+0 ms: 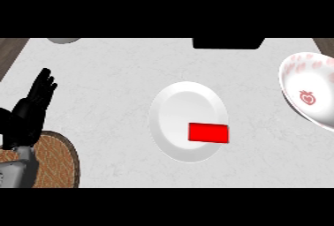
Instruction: Pick the cupcake from the plate and place it in the bowl
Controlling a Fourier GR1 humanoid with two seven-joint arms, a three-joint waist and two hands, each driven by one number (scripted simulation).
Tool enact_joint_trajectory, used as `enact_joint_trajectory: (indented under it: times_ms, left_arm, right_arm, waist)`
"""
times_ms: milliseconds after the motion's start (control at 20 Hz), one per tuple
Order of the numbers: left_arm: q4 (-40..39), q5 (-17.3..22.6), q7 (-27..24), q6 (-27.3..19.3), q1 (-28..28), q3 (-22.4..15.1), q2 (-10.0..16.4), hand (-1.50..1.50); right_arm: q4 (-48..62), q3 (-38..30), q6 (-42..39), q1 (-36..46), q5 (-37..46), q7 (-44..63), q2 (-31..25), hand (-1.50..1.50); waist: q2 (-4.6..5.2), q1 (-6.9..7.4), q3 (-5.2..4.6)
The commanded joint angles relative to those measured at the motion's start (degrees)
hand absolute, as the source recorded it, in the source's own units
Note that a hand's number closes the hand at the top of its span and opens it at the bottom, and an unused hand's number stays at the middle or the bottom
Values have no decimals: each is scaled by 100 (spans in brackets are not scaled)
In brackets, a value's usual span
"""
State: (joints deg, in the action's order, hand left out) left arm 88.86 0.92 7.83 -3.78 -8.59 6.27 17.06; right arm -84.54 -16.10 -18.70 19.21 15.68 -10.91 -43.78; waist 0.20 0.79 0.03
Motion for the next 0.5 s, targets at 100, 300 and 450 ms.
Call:
enact_joint_trajectory:
  times_ms: [100, 300, 450]
  left_arm:
    - [67, 93, -57, 175, 135, 82, -27, 0]
    - [-114, -137, 138, -17, -375, -80, -154, 0]
    - [-123, -175, 49, 23, -242, -60, -153, 0]
  right_arm:
    - [1978, 308, 370, 1037, 562, -1020, 213, 150]
    - [3358, 453, 801, 1713, 1035, -1578, 321, 150]
    - [4393, 423, 839, 2304, 1255, -2098, 108, 150]
  waist:
    - [7, 48, 0]
    - [27, 60, 3]
    - [37, 100, 4]
